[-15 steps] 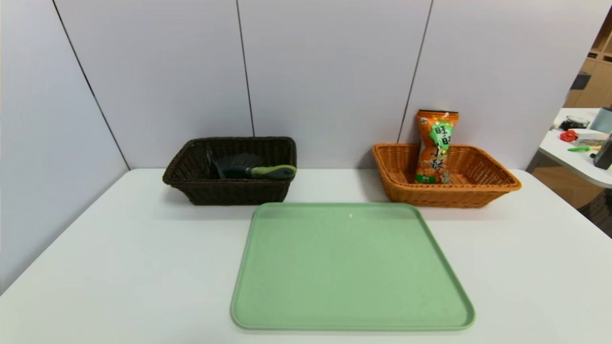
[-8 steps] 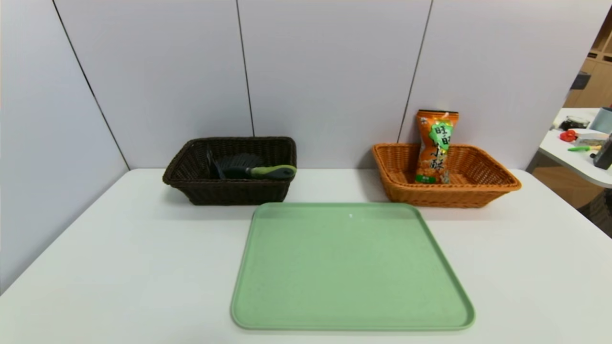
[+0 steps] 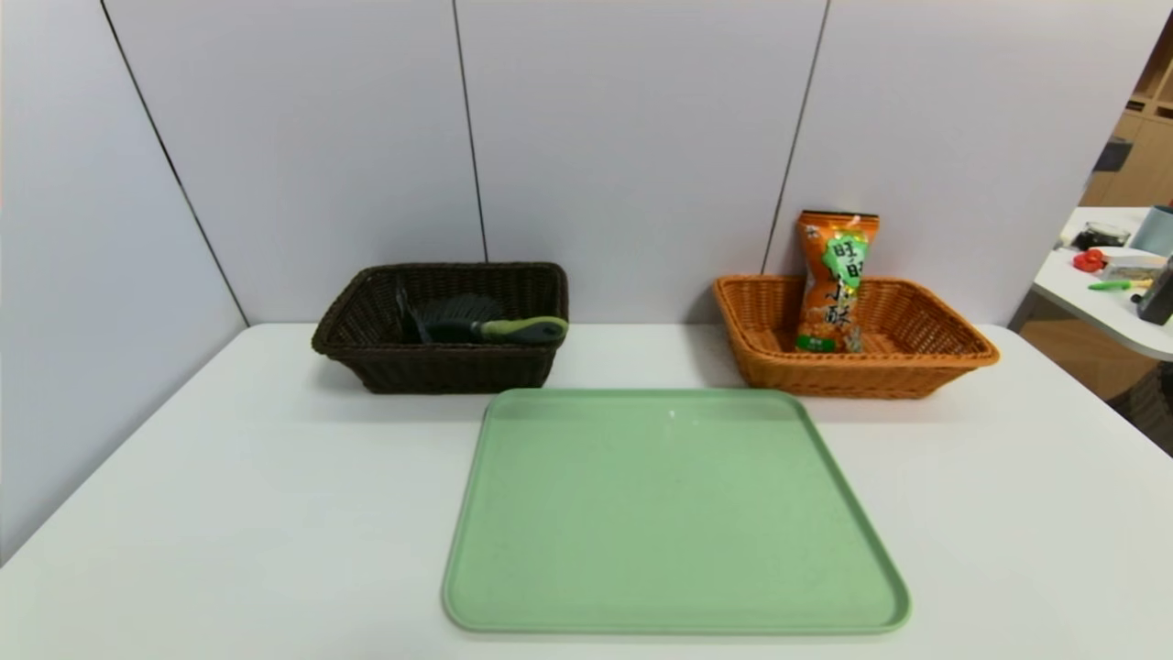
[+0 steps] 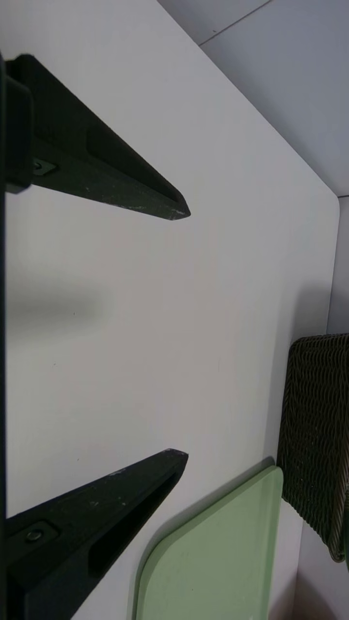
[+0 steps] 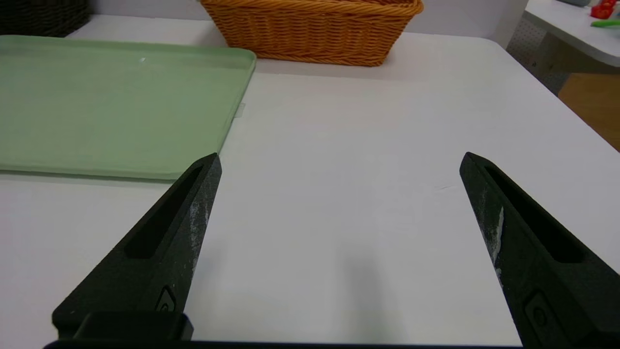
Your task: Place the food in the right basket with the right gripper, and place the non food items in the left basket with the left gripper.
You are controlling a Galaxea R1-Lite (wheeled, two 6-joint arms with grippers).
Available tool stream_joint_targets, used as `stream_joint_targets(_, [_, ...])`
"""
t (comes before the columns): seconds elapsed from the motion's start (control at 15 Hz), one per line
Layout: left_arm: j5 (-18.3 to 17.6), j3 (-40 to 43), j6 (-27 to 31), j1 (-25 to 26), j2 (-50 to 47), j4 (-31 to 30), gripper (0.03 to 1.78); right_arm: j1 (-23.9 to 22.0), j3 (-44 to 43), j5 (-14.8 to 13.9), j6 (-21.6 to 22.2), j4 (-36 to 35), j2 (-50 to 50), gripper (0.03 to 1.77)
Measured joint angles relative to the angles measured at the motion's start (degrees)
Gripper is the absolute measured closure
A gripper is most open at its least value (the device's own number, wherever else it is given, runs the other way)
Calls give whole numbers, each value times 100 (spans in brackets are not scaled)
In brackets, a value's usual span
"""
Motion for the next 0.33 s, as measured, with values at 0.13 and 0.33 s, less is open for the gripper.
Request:
stream_joint_targets(0.13, [2, 0, 0, 0, 0, -2, 12, 0, 2, -67, 182, -16, 0, 10])
stream_joint_targets(0.33, [2, 0, -2, 0, 0, 0, 12, 0, 2, -60, 227, -18, 0, 10])
